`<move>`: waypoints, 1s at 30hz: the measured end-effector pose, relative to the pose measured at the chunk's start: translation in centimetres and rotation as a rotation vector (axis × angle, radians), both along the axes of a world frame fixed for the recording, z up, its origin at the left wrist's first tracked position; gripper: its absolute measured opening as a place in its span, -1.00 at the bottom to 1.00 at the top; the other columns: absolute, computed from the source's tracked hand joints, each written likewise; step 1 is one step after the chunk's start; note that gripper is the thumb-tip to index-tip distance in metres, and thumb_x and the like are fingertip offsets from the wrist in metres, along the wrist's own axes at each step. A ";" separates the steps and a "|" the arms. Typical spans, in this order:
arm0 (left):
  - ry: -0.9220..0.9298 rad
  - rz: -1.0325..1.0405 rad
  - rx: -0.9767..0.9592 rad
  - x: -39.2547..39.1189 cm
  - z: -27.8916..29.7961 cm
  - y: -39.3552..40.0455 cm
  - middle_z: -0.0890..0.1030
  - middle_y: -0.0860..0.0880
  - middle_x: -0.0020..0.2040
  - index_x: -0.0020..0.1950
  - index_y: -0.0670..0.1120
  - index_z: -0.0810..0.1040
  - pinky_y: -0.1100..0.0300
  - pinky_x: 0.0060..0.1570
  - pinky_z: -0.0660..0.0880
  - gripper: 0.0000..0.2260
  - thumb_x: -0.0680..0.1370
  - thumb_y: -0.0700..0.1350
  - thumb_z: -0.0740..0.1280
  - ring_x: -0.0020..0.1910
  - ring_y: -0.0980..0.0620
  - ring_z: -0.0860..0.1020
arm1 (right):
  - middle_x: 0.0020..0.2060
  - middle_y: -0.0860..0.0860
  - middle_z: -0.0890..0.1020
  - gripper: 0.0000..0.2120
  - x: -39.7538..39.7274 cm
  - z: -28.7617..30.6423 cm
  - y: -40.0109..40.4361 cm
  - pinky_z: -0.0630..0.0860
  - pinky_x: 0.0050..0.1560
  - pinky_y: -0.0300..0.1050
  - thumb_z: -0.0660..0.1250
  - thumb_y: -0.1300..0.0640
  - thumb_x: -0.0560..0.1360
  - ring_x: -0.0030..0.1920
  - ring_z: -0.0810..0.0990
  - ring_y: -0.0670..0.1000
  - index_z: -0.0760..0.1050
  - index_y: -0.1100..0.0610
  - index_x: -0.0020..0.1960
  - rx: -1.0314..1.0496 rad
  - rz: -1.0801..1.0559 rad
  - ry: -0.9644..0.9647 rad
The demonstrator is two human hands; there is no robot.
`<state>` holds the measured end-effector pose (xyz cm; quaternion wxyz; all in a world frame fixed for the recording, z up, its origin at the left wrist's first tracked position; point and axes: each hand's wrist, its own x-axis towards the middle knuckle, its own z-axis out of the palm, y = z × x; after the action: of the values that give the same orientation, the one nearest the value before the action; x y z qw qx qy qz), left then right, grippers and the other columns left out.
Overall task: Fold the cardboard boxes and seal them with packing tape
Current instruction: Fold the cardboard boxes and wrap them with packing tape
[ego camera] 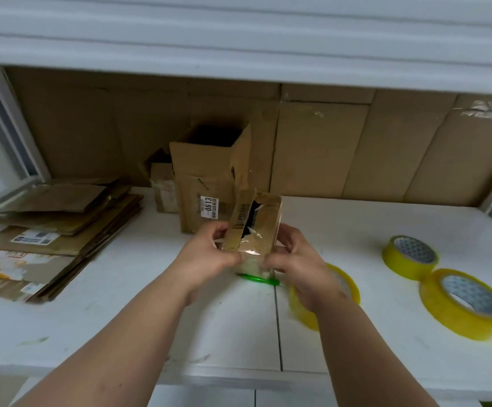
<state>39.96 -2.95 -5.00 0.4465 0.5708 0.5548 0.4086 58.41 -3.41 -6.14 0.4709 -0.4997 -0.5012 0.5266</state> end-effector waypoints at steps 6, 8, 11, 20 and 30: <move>0.060 0.015 0.044 4.6 0.1 3.2 0.60 0.16 0.09 0.48 0.04 0.38 0.42 -0.09 0.44 -0.41 0.51 -0.32 0.39 -0.01 0.26 0.56 | 0.19 -0.08 0.59 -0.28 3.8 1.4 4.2 0.57 -0.18 -0.20 0.49 0.23 0.30 0.01 0.64 -0.05 0.37 -0.10 0.39 -0.038 -0.016 -0.346; 0.082 0.054 0.041 5.5 0.2 4.5 0.56 0.24 0.05 0.49 0.03 0.37 0.46 -0.15 0.41 -0.45 0.55 -0.30 0.36 -0.09 0.34 0.51 | 0.05 -0.03 0.63 -0.38 4.1 1.5 6.4 0.54 -0.24 -0.22 0.42 0.20 0.42 -0.10 0.62 -0.06 0.36 -0.08 0.43 -0.025 0.031 -0.499; 0.119 0.107 0.038 6.4 0.1 6.4 0.51 0.15 0.18 0.55 0.01 0.28 0.22 0.14 0.46 -0.42 0.56 -0.26 0.35 0.11 0.13 0.51 | -0.07 0.06 0.62 -0.41 4.0 1.2 9.3 0.45 -0.34 -0.24 0.37 0.18 0.50 -0.22 0.57 0.00 0.32 -0.02 0.48 -0.078 0.061 -0.567; 0.436 0.212 0.176 8.5 -0.7 8.5 0.44 -0.10 0.36 0.43 -0.01 0.42 0.00 0.32 0.41 -0.56 0.55 -0.23 0.26 0.32 -0.13 0.41 | 0.05 0.19 0.59 -0.50 3.4 -0.5 13.6 0.57 0.16 0.27 0.28 0.30 0.48 0.07 0.63 0.21 0.32 0.12 0.40 -0.188 -0.040 -0.224; 0.198 0.056 -0.063 7.1 -0.2 7.7 0.29 -0.01 0.55 0.62 0.06 -0.02 0.28 0.26 0.26 -0.32 0.62 -0.11 0.30 0.45 0.03 0.32 | 0.21 0.05 0.58 -0.29 2.7 0.0 13.8 0.48 0.32 0.02 0.14 0.50 0.51 0.22 0.55 0.07 0.19 -0.05 0.52 -0.052 0.170 -0.050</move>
<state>47.07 4.79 -5.17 0.3956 0.5784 0.6244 0.3451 61.13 10.36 -6.12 0.3988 -0.4804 -0.5395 0.5649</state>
